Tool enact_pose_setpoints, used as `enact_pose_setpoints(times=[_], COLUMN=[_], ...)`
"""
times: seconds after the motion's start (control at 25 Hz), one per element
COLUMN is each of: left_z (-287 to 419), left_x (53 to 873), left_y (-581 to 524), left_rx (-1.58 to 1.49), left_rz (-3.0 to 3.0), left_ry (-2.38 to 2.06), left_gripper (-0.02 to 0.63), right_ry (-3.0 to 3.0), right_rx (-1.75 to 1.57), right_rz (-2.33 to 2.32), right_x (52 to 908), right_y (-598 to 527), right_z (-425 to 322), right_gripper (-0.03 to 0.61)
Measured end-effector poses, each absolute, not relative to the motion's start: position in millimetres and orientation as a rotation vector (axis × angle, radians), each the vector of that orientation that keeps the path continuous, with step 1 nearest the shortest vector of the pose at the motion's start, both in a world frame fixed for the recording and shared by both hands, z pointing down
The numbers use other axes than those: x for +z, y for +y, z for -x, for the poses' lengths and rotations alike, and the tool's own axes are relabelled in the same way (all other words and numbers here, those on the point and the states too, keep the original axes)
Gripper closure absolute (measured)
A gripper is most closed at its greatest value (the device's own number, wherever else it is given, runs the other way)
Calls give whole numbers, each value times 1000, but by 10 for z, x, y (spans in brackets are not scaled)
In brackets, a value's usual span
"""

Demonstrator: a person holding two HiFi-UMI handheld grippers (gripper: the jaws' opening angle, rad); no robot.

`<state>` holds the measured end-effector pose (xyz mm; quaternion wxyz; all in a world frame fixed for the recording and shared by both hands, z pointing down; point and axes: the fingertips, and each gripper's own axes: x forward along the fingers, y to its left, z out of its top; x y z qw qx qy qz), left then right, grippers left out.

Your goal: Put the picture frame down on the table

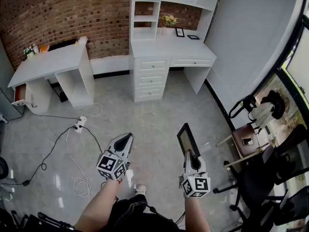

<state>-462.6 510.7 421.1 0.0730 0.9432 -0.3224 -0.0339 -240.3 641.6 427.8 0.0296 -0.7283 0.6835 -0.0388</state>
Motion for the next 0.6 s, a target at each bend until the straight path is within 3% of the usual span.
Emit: enact_pose_setpoints(times=[0.6], left_z=[4318], left_x=[4361], left_y=[4109], left_rx=[-81], left_rz=[-2812], left_ry=[-944], left_gripper=[606], right_ry=[2066], right_rx=[-180], right_rz=[2288], right_x=[4499], right_y=[5416], right_z=[2019], right_gripper=[568])
